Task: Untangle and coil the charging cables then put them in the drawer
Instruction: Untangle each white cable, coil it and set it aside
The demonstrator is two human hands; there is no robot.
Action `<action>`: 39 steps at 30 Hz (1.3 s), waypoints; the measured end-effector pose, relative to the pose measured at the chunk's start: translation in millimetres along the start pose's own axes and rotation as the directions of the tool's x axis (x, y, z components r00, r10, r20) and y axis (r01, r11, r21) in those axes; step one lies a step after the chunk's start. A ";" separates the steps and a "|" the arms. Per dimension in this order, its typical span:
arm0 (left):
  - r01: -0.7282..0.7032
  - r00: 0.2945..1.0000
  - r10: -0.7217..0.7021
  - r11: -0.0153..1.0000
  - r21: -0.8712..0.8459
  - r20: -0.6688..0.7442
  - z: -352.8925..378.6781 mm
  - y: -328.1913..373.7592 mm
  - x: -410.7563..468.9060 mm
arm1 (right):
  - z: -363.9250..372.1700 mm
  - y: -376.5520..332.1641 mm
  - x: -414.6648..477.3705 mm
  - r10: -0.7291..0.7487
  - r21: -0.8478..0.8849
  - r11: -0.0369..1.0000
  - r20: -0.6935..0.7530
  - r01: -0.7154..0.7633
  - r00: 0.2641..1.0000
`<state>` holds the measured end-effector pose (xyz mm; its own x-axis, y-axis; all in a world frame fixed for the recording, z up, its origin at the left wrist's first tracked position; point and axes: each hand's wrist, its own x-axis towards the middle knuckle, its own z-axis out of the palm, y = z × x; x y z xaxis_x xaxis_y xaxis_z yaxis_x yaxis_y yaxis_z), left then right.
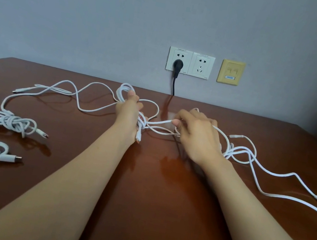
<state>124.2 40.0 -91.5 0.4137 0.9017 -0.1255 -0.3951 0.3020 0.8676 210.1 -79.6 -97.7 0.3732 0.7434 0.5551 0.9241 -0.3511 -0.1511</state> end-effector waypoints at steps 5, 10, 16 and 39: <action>-0.072 0.995 0.046 0.945 0.320 0.089 -2.0 -7.1 3.2 | 2.2 -0.2 0.8 -0.159 0.040 0.985 -0.128 0.165 0.979; -0.129 0.981 0.057 0.903 0.409 0.184 -1.4 -8.6 -0.9 | -4.3 -11.5 3.3 -0.241 0.214 0.941 -0.113 0.260 0.964; -0.187 0.943 -0.020 0.795 0.577 0.332 8.2 -12.8 -15.4 | -4.9 -13.4 2.9 -0.082 0.440 0.895 -0.012 0.079 0.997; 0.097 0.765 -0.340 0.900 0.424 0.547 5.3 -9.3 -20.0 | -2.5 10.3 2.3 0.202 0.611 0.759 0.109 -0.226 0.973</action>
<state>123.9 17.5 -94.5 0.8997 0.4174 -0.1280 0.0324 0.2286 0.9730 220.2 -82.9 -96.0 0.5590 0.7146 0.4206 0.6672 -0.0864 -0.7399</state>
